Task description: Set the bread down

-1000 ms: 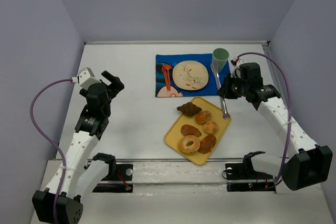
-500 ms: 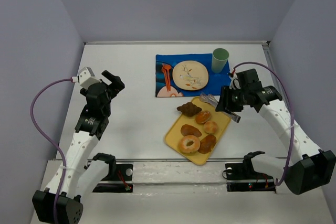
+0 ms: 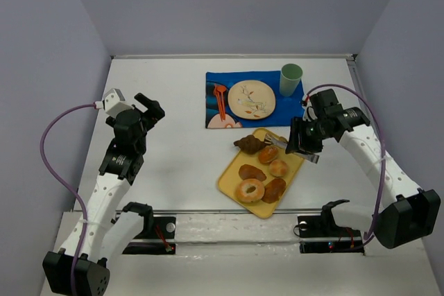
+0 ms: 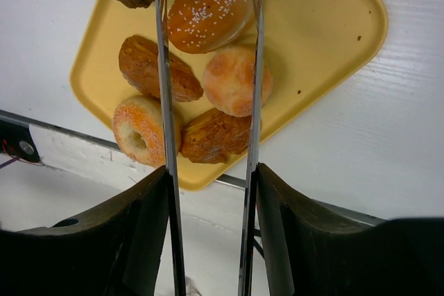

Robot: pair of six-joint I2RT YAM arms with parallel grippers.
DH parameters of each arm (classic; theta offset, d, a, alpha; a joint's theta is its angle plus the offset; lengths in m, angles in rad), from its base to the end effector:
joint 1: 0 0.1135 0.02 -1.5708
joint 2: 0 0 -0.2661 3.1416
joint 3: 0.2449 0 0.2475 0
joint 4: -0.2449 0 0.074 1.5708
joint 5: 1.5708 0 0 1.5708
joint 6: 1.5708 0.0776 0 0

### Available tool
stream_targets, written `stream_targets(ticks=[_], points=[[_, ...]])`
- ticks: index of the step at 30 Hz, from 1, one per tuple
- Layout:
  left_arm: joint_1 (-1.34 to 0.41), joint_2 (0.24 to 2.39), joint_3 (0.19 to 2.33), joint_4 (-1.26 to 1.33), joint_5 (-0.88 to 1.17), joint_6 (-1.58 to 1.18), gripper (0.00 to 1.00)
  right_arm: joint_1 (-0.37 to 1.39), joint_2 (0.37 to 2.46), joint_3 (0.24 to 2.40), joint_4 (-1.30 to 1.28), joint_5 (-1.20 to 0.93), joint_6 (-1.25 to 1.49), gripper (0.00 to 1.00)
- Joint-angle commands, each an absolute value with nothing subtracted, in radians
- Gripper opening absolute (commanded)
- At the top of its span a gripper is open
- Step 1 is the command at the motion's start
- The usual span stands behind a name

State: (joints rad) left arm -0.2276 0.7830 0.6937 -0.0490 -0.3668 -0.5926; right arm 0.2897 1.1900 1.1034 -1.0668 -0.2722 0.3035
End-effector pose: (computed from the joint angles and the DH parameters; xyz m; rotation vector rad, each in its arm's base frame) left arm 0.2215 -0.0227 0.3194 -0.5740 1.6095 -0.2985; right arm 0.2104 0.0845 0.2636 -0.0613 2.7735 0.5348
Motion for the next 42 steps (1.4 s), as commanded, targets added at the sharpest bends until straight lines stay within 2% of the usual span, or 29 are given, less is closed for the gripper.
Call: stream_targets(ticks=[1,9,20,26,27,29,30,34,42], points=[[-0.224,0.778,0.681,-0.008,-0.371,-0.598,0.99,0.296,1.215,1.173,-1.121,-0.255,0.322,0.56],[-0.224,0.785,0.681,-0.006,-0.376,-0.598,0.99,0.296,1.287,1.186,-1.154,-0.279,0.324,0.58],[-0.224,0.808,0.684,-0.008,-0.390,-0.603,0.99,0.296,1.325,1.216,-1.187,-0.360,0.321,0.56],[-0.224,0.804,0.684,-0.008,-0.393,-0.604,0.99,0.296,1.324,1.230,-1.181,-0.379,0.334,0.40],[-0.224,0.802,0.684,-0.008,-0.396,-0.606,0.99,0.296,1.325,1.232,-1.181,-0.368,0.339,0.34],[-0.224,0.799,0.684,-0.008,-0.400,-0.607,0.99,0.296,1.327,1.238,-1.183,-0.354,0.347,0.28],[-0.224,0.798,0.684,-0.009,-0.402,-0.606,0.99,0.296,1.327,1.249,-1.184,-0.344,0.350,0.21],[-0.224,0.792,0.681,-0.011,-0.408,-0.607,0.99,0.296,1.328,1.272,-1.186,-0.318,0.351,0.09],[-0.224,0.788,0.681,-0.014,-0.413,-0.611,0.99,0.296,1.318,1.336,-1.196,-0.217,0.359,0.07]])
